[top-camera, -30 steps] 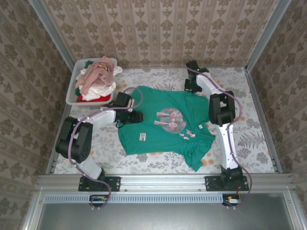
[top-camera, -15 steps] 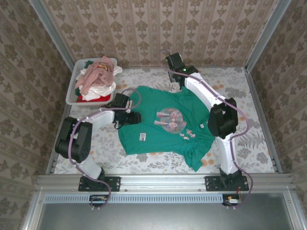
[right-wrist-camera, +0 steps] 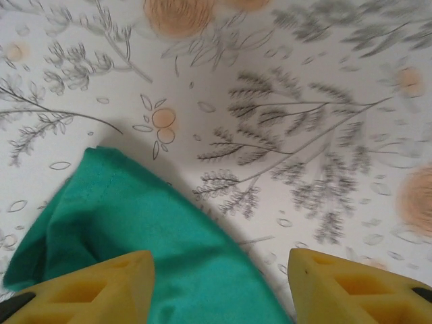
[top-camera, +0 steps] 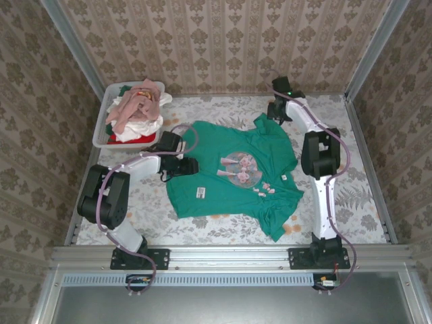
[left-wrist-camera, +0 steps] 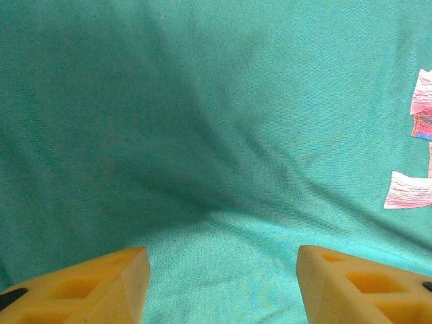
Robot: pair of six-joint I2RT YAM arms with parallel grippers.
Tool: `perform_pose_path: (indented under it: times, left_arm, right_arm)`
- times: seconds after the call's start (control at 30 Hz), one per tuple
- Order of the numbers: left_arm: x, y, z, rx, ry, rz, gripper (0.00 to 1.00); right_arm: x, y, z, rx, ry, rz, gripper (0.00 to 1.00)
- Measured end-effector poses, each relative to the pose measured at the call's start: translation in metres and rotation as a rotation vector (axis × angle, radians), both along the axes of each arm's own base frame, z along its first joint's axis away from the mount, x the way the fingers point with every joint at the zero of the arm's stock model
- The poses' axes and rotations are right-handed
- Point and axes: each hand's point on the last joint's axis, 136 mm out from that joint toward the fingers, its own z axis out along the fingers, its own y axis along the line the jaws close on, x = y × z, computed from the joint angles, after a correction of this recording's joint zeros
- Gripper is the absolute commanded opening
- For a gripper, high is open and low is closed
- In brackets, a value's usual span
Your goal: Fold and stack the t-shirts
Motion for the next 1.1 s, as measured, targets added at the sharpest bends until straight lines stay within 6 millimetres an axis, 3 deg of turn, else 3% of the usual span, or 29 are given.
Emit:
perform_pose_path:
  times: [0.17,0.33,0.5,0.77,0.87,1.0,1.1]
  left_arm:
    - [0.0,0.0,0.0,0.001,0.0,0.0,0.61]
    - [-0.001,0.0,0.0,0.004,0.001,-0.006,0.61]
    - [-0.001,0.001,0.002,0.005,-0.005,-0.011,0.61]
    - [0.002,0.006,0.01,0.001,-0.023,0.002,0.61]
    - [0.001,0.007,0.009,0.003,-0.017,0.003,0.61]
    - [-0.001,0.008,0.009,0.005,-0.012,0.003,0.62]
    - [-0.001,0.007,0.011,0.0,-0.01,0.0,0.63]
  right_arm:
    - [-0.003,0.015,-0.032,-0.019,0.097,0.026,0.59]
    - [0.001,0.012,-0.022,-0.099,0.125,0.004,0.6]
    - [-0.02,-0.019,-0.035,-0.174,0.233,-0.069,0.59]
    - [-0.032,-0.099,-0.035,-0.189,0.278,-0.23,0.59]
    - [-0.037,-0.118,-0.033,-0.18,0.287,-0.276,0.59]
    - [-0.049,-0.129,-0.023,-0.157,0.294,-0.314,0.63]
    - [-0.056,-0.111,0.001,-0.102,0.255,-0.283,0.65]
